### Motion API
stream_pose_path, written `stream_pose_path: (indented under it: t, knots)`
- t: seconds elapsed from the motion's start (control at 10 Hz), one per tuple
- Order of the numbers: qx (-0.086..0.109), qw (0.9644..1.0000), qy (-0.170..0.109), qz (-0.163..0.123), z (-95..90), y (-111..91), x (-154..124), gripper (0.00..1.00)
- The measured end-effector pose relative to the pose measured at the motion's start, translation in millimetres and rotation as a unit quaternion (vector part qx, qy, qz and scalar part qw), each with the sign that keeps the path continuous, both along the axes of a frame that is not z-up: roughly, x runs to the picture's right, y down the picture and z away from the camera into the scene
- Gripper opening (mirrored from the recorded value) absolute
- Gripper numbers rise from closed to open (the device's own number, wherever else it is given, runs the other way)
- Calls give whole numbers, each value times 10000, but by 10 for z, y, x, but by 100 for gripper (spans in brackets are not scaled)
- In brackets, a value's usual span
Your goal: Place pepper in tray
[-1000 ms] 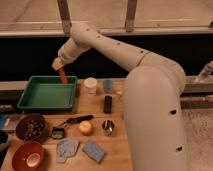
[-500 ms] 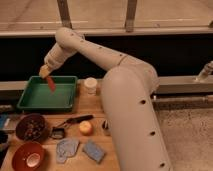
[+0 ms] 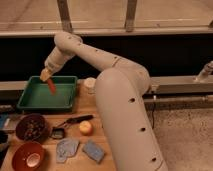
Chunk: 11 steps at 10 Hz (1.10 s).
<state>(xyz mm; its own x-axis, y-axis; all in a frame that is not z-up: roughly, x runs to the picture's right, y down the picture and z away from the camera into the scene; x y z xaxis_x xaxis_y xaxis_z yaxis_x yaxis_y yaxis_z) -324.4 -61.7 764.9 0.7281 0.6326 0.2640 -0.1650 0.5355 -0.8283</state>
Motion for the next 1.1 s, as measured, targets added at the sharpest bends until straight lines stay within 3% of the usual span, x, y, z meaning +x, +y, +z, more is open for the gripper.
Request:
stream_pose_path:
  t: [0.4, 0.9, 1.1]
  knots:
    - [-122, 9999, 66, 102, 85, 11, 47, 2]
    - [-737, 9965, 235, 320, 682, 384, 168, 2]
    - [-860, 9954, 261, 340, 749, 457, 203, 1]
